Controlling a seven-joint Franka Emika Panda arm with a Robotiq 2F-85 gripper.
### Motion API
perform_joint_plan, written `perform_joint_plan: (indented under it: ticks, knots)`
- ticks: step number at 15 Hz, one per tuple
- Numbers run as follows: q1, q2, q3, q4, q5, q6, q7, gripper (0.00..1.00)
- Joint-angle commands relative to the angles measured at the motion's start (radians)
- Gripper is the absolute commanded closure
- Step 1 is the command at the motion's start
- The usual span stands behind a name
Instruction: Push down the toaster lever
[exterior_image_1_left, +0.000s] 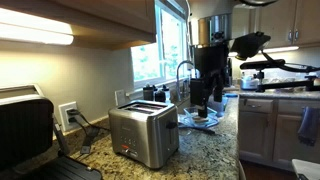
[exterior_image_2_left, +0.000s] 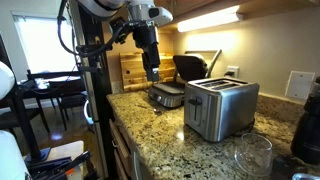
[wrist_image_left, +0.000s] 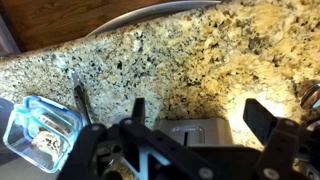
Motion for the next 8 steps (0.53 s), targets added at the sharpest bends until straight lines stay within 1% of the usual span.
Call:
perform_joint_plan:
  ticks: [1, 8]
  knots:
    - [0.022, 0.003, -0.020, 0.002, -0.011, -0.003, 0.009, 0.00]
    - [0.023, 0.006, -0.023, 0.003, -0.007, -0.003, 0.002, 0.00]
